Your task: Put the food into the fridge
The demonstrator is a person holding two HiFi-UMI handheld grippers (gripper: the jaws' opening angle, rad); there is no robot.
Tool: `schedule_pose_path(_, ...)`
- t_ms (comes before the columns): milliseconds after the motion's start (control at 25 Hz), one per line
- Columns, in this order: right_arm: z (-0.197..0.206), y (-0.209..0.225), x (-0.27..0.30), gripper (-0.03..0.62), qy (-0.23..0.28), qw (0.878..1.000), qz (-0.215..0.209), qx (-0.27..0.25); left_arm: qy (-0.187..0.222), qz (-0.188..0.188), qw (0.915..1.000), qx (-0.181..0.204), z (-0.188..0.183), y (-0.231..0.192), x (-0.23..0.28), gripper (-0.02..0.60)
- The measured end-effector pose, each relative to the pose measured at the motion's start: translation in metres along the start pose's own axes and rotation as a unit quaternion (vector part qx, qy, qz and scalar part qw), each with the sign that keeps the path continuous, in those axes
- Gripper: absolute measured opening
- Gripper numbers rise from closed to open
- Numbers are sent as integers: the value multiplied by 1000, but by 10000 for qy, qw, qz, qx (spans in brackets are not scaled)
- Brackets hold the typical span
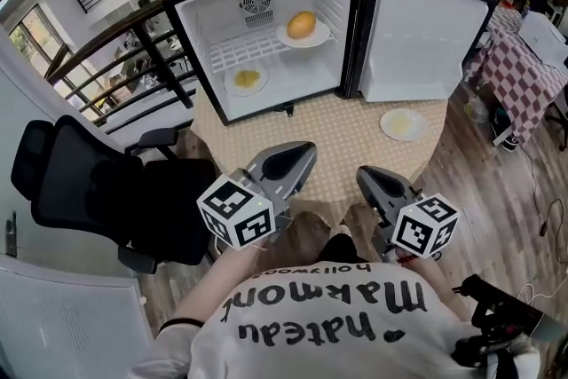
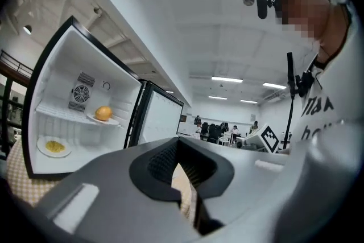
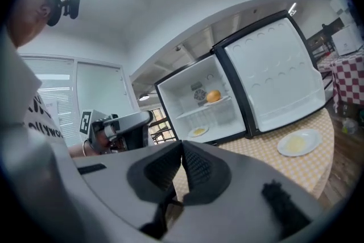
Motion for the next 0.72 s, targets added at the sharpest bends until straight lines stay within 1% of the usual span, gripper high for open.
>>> schedule_pose_path(120, 10, -8, -22, 15, -93, 9998, 147, -107, -3, -107, 9999, -37, 7, 19, -17, -5)
schedule_pose_path(240, 7, -7, -41, 15, 7, 9997, 215, -135, -27, -64, 10000, 15, 7, 42, -19, -5)
schedule_pose_path(360, 1, -8, -59, 15, 56, 9996, 153, -245, -39, -27, 9997, 227, 5, 71, -21, -3)
schedule_pose_path(440, 1, -9, -71, 15, 50, 9995, 102, -288, -42, -79, 9994, 347, 6, 88, -23, -2)
schedule_pose_path(520, 6, -9, -86, 15, -10, 9995, 59, -304, -47, -159, 9992, 357, 13, 107, -25, -2)
schedule_pose_path(720, 25, -3, -134, 15, -220, 9991, -90, -357, -44, -343, 9991, 239, 39, 161, -20, -2)
Point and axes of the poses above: the fingertips, and each gripper's own axes: x forward along the fingers, y to its right, z out of its underside, the point moved 8 cm from there along -x, backward along the fingers, and after that the axes turned 5 degrees about z, right-handed, at the moved point
